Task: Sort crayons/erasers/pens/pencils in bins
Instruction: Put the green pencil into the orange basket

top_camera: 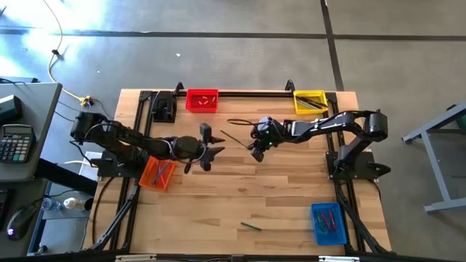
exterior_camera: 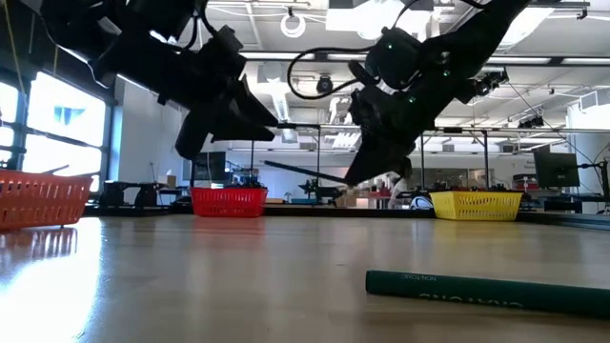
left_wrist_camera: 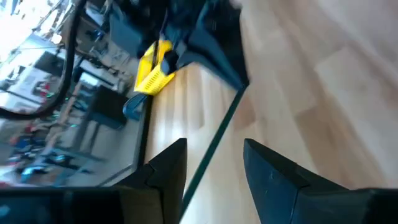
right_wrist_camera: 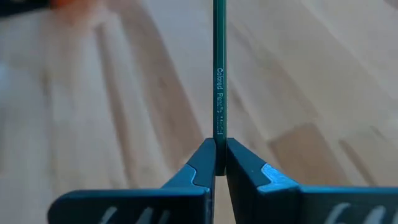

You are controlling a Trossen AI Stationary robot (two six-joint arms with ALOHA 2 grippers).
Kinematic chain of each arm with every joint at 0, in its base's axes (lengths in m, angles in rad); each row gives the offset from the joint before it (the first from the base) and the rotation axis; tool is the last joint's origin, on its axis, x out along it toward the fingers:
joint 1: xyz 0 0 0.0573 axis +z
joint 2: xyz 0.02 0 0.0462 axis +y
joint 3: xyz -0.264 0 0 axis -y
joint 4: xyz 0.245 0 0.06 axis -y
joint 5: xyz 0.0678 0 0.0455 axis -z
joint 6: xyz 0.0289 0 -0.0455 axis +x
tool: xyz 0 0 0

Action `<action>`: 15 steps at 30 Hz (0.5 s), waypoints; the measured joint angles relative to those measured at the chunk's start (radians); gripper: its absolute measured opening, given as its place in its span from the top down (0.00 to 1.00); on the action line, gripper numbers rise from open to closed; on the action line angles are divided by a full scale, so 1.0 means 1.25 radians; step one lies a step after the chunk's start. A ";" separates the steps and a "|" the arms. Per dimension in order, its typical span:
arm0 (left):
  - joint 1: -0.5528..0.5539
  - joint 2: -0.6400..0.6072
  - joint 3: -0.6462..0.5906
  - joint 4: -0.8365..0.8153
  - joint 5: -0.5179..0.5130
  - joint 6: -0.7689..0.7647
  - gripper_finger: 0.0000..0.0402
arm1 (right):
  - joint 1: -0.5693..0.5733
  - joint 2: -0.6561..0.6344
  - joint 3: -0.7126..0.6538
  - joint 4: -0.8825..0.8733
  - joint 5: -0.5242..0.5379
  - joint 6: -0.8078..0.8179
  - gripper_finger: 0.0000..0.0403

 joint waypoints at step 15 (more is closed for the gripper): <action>-0.046 0.073 0.032 -0.005 -0.123 0.170 0.68 | 0.029 -0.001 0.001 0.084 -0.131 0.043 0.97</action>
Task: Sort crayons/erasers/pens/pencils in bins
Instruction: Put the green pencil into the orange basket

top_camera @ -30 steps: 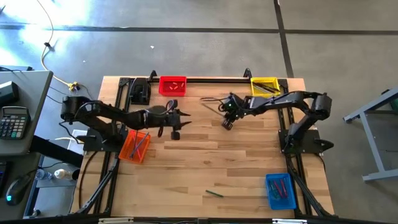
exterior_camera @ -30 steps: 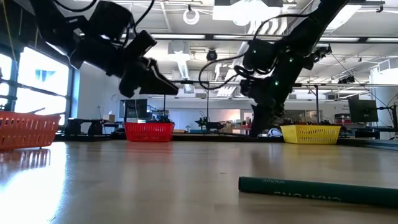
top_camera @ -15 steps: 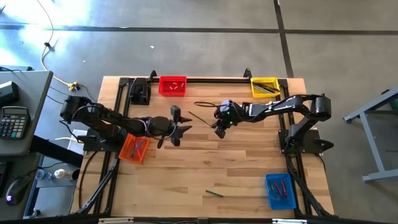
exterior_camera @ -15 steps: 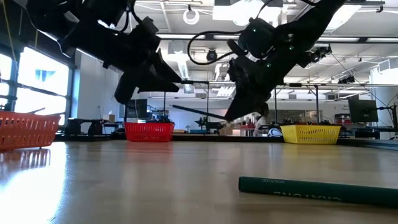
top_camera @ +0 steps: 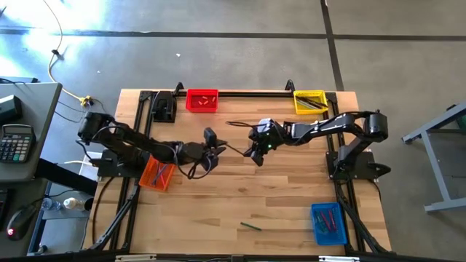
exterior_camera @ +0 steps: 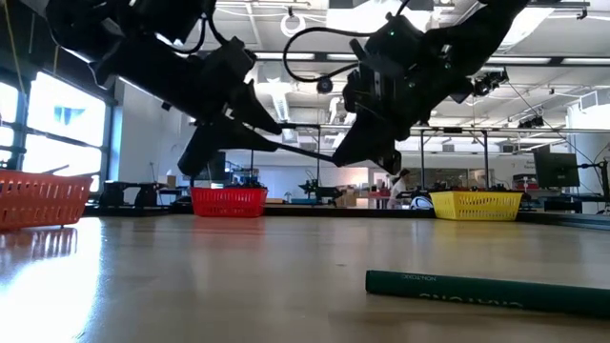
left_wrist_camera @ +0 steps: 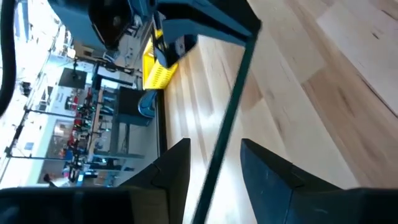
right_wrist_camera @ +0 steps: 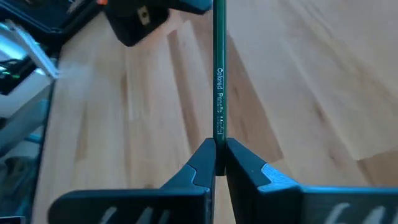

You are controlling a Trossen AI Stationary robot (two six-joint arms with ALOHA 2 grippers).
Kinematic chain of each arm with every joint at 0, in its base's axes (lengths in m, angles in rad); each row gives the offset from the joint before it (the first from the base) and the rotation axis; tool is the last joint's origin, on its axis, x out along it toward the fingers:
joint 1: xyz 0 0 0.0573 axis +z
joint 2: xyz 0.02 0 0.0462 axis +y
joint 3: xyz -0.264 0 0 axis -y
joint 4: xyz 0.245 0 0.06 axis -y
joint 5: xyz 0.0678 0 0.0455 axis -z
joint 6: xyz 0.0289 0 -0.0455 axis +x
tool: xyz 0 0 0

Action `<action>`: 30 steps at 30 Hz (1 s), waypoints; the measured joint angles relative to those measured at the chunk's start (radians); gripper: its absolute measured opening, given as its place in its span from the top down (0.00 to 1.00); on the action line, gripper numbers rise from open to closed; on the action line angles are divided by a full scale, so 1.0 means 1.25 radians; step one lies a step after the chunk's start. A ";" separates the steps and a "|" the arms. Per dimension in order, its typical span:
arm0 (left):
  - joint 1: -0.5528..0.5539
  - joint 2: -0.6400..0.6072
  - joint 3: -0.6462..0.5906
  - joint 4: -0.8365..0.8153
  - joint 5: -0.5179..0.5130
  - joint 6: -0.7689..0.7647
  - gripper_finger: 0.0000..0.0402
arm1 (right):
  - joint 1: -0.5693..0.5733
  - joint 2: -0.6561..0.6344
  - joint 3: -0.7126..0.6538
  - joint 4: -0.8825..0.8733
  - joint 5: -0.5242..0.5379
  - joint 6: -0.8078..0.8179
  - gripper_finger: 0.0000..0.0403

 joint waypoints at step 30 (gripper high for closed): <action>0.003 0.011 0.018 -0.036 -0.038 0.095 0.94 | 0.033 0.000 0.000 0.053 -0.003 0.024 0.87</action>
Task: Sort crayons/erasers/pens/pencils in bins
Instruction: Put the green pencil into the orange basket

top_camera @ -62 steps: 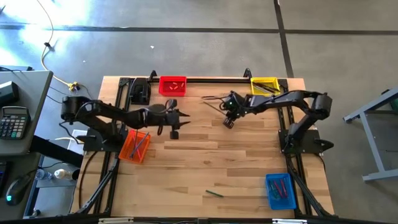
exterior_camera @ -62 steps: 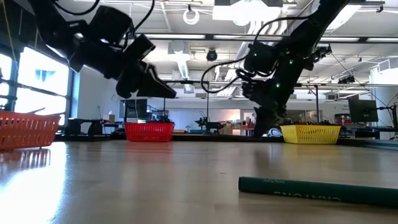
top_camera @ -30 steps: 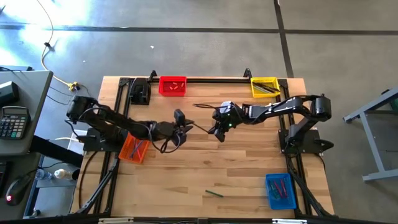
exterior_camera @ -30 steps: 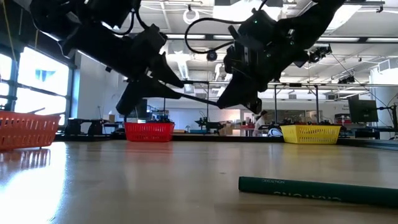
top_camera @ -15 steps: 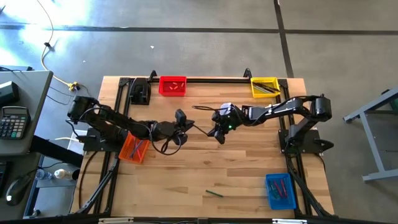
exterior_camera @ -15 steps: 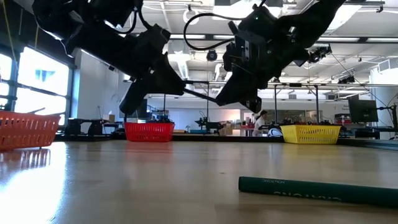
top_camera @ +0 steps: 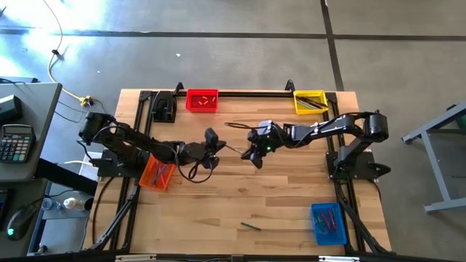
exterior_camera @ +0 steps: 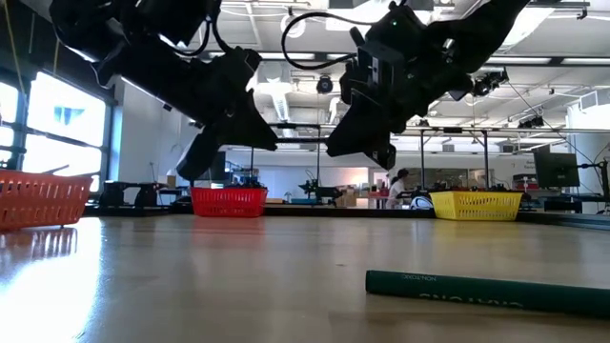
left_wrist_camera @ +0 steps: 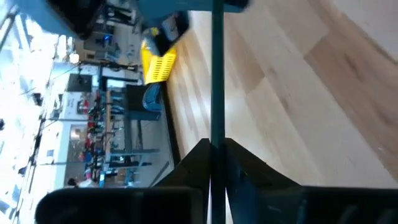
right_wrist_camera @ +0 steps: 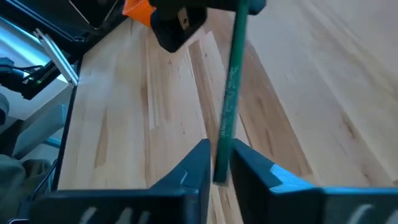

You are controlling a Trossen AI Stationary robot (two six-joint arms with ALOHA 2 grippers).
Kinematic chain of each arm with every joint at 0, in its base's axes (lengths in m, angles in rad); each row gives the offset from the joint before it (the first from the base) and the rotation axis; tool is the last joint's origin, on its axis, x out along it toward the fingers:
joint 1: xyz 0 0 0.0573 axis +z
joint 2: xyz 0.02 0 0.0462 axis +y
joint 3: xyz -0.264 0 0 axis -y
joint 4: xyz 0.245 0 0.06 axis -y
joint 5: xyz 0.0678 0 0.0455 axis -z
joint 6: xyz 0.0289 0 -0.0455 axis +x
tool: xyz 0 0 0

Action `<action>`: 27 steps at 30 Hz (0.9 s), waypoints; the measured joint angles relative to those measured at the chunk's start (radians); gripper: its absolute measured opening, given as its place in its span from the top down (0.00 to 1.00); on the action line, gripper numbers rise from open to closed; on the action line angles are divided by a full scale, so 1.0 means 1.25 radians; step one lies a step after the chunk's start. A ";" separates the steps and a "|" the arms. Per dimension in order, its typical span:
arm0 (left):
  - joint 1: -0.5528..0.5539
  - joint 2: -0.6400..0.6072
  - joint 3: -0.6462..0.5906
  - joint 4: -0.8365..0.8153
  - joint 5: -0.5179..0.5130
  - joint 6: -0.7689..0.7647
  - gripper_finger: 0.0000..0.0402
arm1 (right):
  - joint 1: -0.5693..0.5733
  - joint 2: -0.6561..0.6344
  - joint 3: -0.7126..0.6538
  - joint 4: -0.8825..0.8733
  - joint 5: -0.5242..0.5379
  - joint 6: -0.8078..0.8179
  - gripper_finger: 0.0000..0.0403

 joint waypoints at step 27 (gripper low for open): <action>0.106 -0.018 -0.008 -0.084 0.064 -0.381 0.99 | 0.012 -0.280 0.007 -0.280 0.207 -0.302 0.64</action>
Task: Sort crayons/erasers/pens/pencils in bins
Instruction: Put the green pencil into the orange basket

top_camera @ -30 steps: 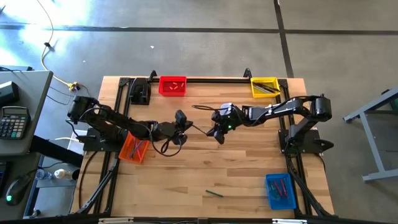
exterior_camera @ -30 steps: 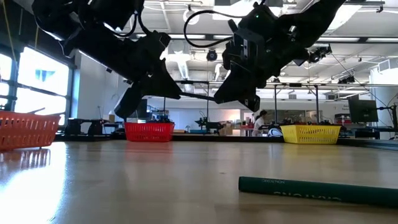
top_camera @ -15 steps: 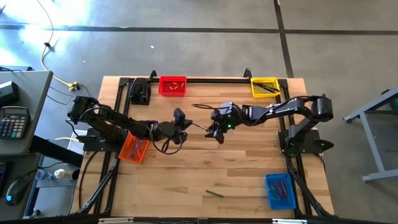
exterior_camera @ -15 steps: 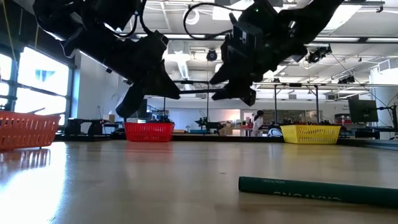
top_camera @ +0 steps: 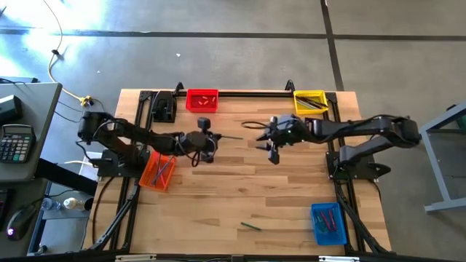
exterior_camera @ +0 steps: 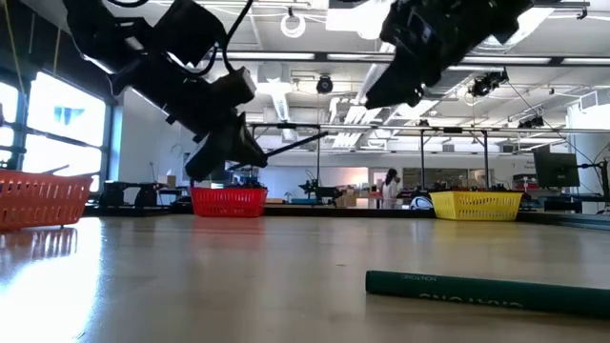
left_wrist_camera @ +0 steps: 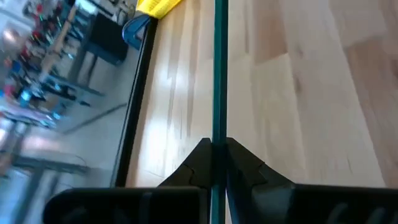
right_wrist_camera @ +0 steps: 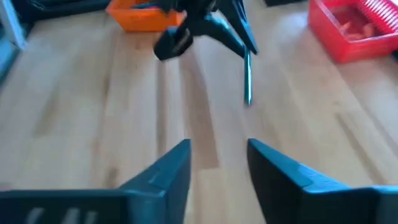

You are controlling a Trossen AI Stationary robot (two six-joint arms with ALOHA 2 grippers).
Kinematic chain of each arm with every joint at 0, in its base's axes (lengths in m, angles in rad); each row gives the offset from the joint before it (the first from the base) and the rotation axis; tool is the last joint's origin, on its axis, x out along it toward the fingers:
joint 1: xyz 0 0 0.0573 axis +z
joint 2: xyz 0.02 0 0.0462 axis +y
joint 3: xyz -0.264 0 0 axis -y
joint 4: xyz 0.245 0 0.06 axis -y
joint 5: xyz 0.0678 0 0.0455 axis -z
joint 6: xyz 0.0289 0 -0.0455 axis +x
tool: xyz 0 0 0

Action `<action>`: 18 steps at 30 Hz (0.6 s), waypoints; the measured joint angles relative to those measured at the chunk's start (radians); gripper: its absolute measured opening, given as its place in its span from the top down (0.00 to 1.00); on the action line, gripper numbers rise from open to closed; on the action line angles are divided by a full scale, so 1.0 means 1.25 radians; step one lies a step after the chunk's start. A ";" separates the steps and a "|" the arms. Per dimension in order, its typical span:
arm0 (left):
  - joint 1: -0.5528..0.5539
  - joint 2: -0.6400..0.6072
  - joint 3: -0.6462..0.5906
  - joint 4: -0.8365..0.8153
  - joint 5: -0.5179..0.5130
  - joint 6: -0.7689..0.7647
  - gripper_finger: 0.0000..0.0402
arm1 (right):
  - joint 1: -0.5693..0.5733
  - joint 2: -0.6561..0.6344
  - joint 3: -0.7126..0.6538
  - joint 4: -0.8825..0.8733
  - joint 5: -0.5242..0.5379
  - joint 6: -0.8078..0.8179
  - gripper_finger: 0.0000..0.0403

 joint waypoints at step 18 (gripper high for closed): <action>-0.051 -0.267 0.137 -0.599 0.077 -0.665 0.99 | -0.061 -0.026 -0.333 0.718 0.024 -0.077 0.99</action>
